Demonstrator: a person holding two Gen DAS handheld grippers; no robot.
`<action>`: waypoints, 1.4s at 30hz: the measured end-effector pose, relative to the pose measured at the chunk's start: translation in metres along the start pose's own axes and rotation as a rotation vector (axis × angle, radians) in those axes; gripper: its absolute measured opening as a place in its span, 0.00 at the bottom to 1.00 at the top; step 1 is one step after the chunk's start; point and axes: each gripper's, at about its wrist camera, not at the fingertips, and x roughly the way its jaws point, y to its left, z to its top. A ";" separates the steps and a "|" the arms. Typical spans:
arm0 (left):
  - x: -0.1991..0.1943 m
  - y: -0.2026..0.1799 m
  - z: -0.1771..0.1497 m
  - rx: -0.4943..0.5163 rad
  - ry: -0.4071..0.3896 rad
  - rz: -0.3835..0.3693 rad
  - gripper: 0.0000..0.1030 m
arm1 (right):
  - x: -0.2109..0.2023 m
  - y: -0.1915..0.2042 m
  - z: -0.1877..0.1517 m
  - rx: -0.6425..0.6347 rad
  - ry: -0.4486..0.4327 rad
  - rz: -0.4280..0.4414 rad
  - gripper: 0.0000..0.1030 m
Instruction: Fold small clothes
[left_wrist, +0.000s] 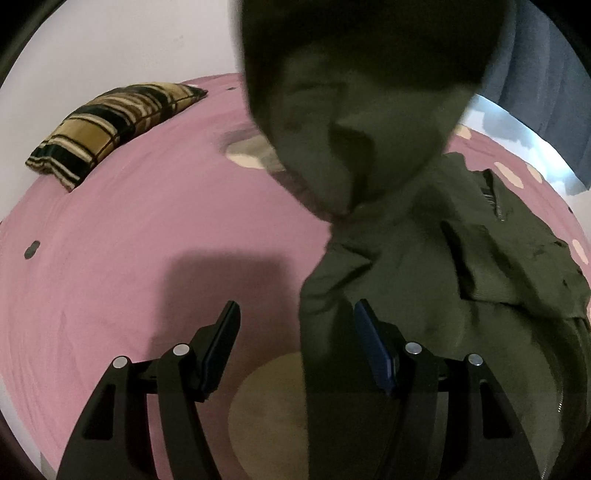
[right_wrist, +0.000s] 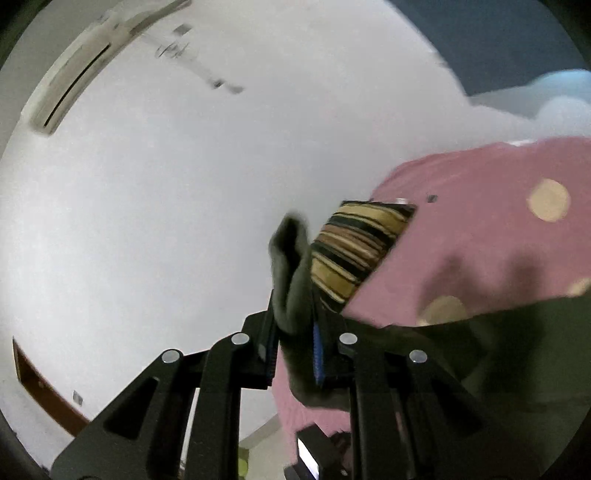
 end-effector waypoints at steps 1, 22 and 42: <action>0.002 0.001 -0.001 -0.002 0.005 -0.001 0.62 | -0.014 -0.012 -0.002 0.018 -0.010 -0.017 0.14; 0.014 -0.032 0.003 0.140 0.022 0.111 0.62 | -0.282 -0.256 -0.229 0.593 -0.248 -0.526 0.14; 0.019 -0.029 0.003 0.128 0.046 0.118 0.67 | -0.275 -0.241 -0.260 0.604 -0.265 -0.589 0.13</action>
